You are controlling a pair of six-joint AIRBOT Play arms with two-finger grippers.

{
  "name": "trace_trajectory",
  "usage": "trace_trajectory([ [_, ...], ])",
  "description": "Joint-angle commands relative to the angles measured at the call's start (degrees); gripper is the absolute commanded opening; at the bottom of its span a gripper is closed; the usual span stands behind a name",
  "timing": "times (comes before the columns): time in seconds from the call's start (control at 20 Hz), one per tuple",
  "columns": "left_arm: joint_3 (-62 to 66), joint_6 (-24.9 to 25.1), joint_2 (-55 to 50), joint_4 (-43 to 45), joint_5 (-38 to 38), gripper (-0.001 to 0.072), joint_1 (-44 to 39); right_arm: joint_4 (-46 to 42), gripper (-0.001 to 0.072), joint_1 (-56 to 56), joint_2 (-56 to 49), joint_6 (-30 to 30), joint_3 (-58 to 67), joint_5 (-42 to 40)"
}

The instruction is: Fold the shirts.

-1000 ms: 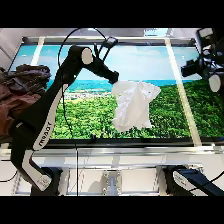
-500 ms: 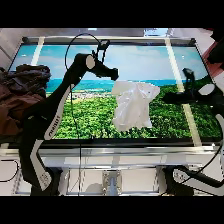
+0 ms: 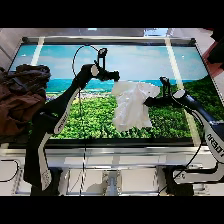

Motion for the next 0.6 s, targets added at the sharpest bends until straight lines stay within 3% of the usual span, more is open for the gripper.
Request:
trace_trajectory([
  [0.0, 0.00, -0.15, -2.14, -2.86, 4.66, 0.0694, 0.15, 0.76, 0.0455, 0.63, -1.20, -0.20, -0.07, -5.27],
  [0.2, 0.00, 0.24, -4.46, -7.50, 6.14, 0.0619, 0.15, 0.66, 0.0435, 0.61, -1.20, -0.20, -0.07, -6.73],
  [0.25, 0.00, 0.35, -4.85, -7.58, 6.14, 0.0563, 0.13, 0.52, 0.0436, 0.61, -1.20, -0.20, -0.07, -6.99],
  [0.35, 0.00, 0.39, -5.40, -7.72, 5.77, 0.0523, 0.11, 0.55, 0.0436, 0.61, -1.20, -0.17, -0.07, -7.15],
  [0.45, 0.00, 1.66, -5.68, -9.46, 4.90, 0.0262, 0.11, 0.57, 0.0428, 0.61, -1.20, -0.15, -0.07, -7.13],
  [0.5, 0.00, 4.37, -5.81, -11.93, 4.37, 0.0112, 0.11, 0.59, 0.0369, 0.61, -1.20, -0.13, -0.07, -7.10],
  [0.55, 0.00, 6.80, -5.99, -14.86, 3.91, 0.0040, 0.11, 0.81, 0.0363, 0.63, -1.20, 0.04, -0.07, -7.10],
])
